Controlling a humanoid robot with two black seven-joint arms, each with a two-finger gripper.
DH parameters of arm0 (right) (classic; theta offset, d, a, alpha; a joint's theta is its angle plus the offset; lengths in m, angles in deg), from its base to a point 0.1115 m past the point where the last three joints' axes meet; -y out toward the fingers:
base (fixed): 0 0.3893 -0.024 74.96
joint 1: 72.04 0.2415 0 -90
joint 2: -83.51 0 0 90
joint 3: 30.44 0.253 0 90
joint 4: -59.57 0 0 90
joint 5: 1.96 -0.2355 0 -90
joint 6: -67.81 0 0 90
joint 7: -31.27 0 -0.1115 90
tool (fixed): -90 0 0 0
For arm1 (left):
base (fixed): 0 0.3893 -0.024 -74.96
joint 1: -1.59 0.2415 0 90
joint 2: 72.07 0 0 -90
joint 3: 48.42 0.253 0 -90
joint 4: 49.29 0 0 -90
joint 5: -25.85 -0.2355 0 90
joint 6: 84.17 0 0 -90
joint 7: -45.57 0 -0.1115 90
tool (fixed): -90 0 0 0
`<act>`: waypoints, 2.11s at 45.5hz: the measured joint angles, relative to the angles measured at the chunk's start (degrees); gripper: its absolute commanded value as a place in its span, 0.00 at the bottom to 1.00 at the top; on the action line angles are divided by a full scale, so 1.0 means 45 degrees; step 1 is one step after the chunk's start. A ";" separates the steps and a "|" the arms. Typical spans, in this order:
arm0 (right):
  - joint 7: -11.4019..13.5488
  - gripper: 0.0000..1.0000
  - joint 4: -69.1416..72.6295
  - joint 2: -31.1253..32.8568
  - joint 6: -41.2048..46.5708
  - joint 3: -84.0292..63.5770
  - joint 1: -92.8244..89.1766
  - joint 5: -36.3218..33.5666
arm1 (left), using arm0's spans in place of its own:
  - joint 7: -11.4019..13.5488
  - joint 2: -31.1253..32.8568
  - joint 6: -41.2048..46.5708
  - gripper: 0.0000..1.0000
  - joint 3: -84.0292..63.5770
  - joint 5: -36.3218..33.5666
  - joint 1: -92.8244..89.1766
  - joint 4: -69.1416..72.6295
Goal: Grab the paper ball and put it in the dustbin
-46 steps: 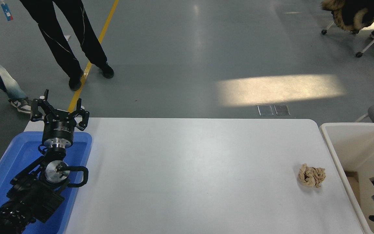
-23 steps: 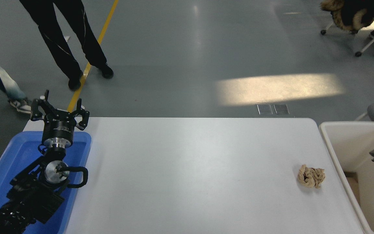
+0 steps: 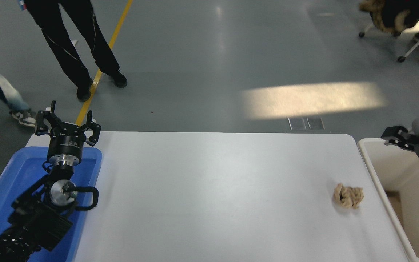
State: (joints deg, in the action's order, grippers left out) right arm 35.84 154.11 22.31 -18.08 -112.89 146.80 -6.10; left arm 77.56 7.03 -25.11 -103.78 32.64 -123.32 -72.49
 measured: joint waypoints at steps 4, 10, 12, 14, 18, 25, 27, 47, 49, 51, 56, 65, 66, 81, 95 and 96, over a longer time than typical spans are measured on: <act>-0.0093 0.99 0.0418 -0.0603 0.1081 0.0034 0.1415 -0.0386 | 0.0006 0.0000 0.0000 0.99 -0.0001 0.0003 0.0004 0.0001; -0.0172 0.99 0.0791 -0.1340 0.2913 0.0542 0.3273 -0.1252 | 0.0017 0.0001 0.0000 0.99 -0.0002 0.0010 0.0014 0.0000; -0.0192 0.99 0.0879 -0.1519 0.3588 0.0861 0.3848 -0.1576 | 0.0019 0.0000 0.0001 0.99 -0.0002 0.0021 0.0014 0.0004; -0.0206 0.99 0.0938 -0.1675 0.4160 0.1183 0.4305 -0.1832 | 0.0019 0.0001 0.0000 0.99 -0.0002 0.0022 0.0014 0.0005; -0.0220 0.99 0.1034 -0.1967 0.5095 0.1816 0.5017 -0.2205 | 0.0019 0.0000 0.0000 0.99 -0.0003 0.0025 0.0014 0.0008; -0.0241 0.99 0.1128 -0.2460 0.6338 0.2691 0.5776 -0.2603 | 0.0019 -0.0001 0.0003 0.99 -0.0008 0.0031 0.0013 0.0013; -0.0243 0.99 0.1150 -0.2644 0.6730 0.2923 0.5954 -0.2700 | 0.0019 0.0000 0.0011 0.99 -0.0013 0.0030 0.0013 0.0013; -0.0181 0.99 0.1206 -0.3141 0.7151 0.3249 0.5382 -0.2996 | 0.0027 0.0000 0.0021 0.99 -0.0018 0.0033 0.0017 0.0012; -0.0164 0.99 0.1209 -0.3150 0.6890 0.3116 0.5119 -0.2978 | 0.0027 0.0000 0.0021 0.99 -0.0020 0.0035 0.0018 0.0010; -0.0156 0.99 0.1210 -0.3163 0.6484 0.2937 0.4735 -0.2969 | 0.0027 0.0000 0.0020 0.99 -0.0021 0.0032 0.0021 0.0007; -0.0133 0.99 0.1209 -0.3148 0.5418 0.2581 0.3705 -0.2943 | 0.0026 0.0000 0.0019 0.99 -0.0023 0.0036 0.0020 0.0007; -0.0089 0.99 0.0962 -0.3039 0.3577 0.2217 0.1423 -0.2844 | 0.0020 0.0001 0.0003 0.99 -0.0023 0.0034 0.0017 0.0008; -0.0082 0.99 0.0879 -0.3012 0.3426 0.2191 0.1150 -0.2808 | 0.0018 0.0000 0.0000 0.99 -0.0023 0.0036 0.0017 0.0010; -0.0074 0.99 -0.2182 -0.2836 0.1438 0.2297 -0.4308 -0.2004 | 0.0018 0.0000 0.0000 0.99 -0.0023 0.0036 0.0007 0.0009; -0.0075 0.99 -0.5613 -0.2800 0.0842 0.3119 -0.8621 -0.0961 | 0.0025 -0.0001 0.0000 0.99 -0.0022 0.0019 0.0005 0.0010; -0.0075 0.99 -0.5860 -0.2798 0.0829 0.3206 -0.8896 -0.0876 | 0.0025 0.0000 0.0001 0.99 -0.0022 0.0018 0.0004 0.0010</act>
State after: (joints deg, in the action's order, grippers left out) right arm 35.50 127.74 9.72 -14.35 -98.47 106.77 -10.04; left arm 77.67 7.03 -25.11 -103.88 32.73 -123.30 -72.45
